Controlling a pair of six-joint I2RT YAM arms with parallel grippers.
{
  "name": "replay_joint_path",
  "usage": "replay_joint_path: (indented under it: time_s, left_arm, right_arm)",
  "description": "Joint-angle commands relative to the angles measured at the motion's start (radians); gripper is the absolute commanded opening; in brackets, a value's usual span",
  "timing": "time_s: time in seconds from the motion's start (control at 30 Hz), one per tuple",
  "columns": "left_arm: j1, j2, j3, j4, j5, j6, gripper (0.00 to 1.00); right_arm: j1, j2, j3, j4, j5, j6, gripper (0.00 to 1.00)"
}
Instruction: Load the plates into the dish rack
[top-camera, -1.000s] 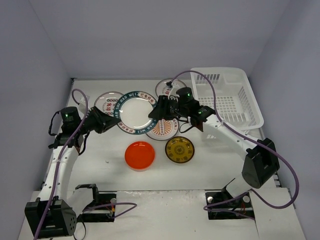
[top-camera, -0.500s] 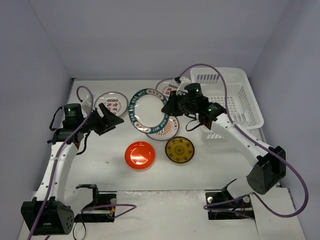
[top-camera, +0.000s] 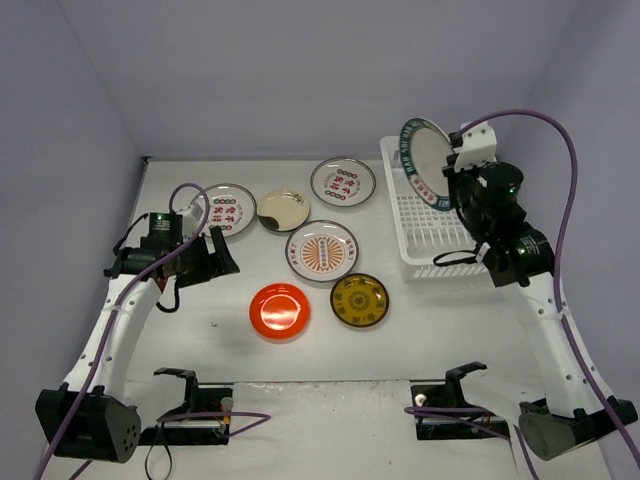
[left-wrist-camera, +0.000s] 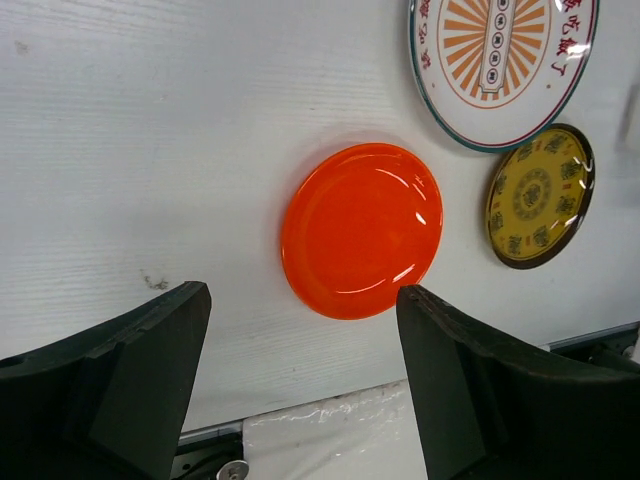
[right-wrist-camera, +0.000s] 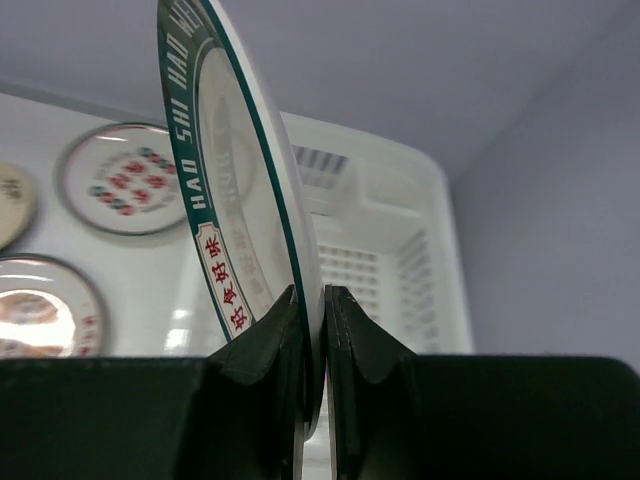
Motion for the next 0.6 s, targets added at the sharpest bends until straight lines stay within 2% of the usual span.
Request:
replay_joint_path:
  time_s: [0.0,0.3,0.57]
  left_arm:
    - [-0.023,-0.001,0.068,-0.018,-0.072,0.053,0.75]
    - [-0.075,0.009,0.039,0.035,-0.037,0.048,0.75]
    - [-0.097,0.011,-0.021,0.093,-0.015,0.051,0.75]
  right_arm:
    - [-0.106,0.038,0.026,0.104,0.118,-0.23,0.0]
    - [-0.431,0.13,0.0,0.089,-0.068,-0.357,0.0]
    - [-0.519,0.205,-0.105,0.213,-0.06,-0.394,0.0]
